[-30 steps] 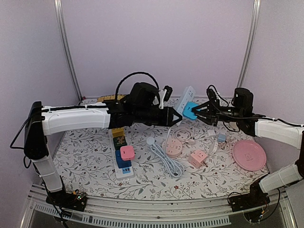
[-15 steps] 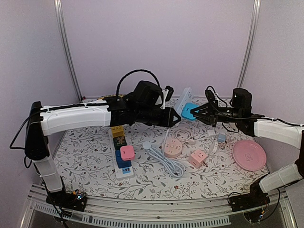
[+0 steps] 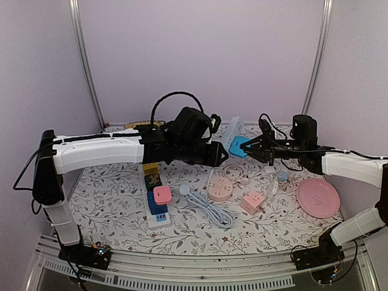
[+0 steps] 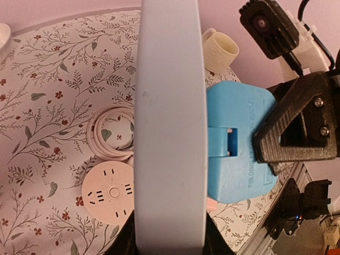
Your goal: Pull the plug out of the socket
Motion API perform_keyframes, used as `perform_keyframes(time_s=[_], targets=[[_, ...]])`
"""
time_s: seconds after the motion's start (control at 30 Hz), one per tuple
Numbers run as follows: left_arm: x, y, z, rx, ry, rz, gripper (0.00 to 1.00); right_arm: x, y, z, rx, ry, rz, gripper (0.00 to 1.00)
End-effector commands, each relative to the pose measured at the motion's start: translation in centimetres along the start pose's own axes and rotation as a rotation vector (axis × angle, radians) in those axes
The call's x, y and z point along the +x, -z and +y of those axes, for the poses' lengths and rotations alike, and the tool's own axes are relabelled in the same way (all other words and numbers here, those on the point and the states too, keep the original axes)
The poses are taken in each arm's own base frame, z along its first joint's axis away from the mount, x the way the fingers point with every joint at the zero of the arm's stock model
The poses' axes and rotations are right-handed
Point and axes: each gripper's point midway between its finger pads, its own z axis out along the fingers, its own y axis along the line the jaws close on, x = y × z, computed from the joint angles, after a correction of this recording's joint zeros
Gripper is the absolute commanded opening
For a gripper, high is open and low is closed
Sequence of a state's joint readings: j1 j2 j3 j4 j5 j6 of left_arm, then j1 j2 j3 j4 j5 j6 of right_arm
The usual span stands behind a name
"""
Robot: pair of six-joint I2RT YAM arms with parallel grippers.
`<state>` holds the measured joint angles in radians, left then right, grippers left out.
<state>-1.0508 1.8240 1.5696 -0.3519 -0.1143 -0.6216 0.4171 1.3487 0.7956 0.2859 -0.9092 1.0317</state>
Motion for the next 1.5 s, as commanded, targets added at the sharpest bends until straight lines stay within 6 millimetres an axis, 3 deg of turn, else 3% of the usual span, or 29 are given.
perform_keyframes(time_s=[0.0,0.47,0.77,0.9,1.17,1.47], targets=[[-1.0,0.2,4.6,-0.14,0.056,-0.048,0.0,-0.6,0.2,1.1,-0.004,0.027,-0.013,0.03],[2.0,-1.9,10.7,-0.277,0.135,0.044,0.0,-0.4,0.5,0.8,0.04,0.029,-0.018,0.02],[3.5,-4.2,13.1,-0.314,0.171,0.104,0.0,-0.5,0.4,-1.9,0.156,0.008,-0.015,0.03],[5.1,-6.0,14.7,-0.33,0.194,0.161,0.08,0.0,0.5,-4.0,0.227,-0.002,-0.003,0.03],[6.2,-8.4,16.6,-0.314,0.231,0.223,0.14,0.1,0.3,-7.6,0.334,-0.007,0.017,0.03],[6.6,-8.3,17.3,-0.325,0.23,0.262,0.49,-4.6,0.2,-12.2,0.405,-0.018,0.002,0.02]])
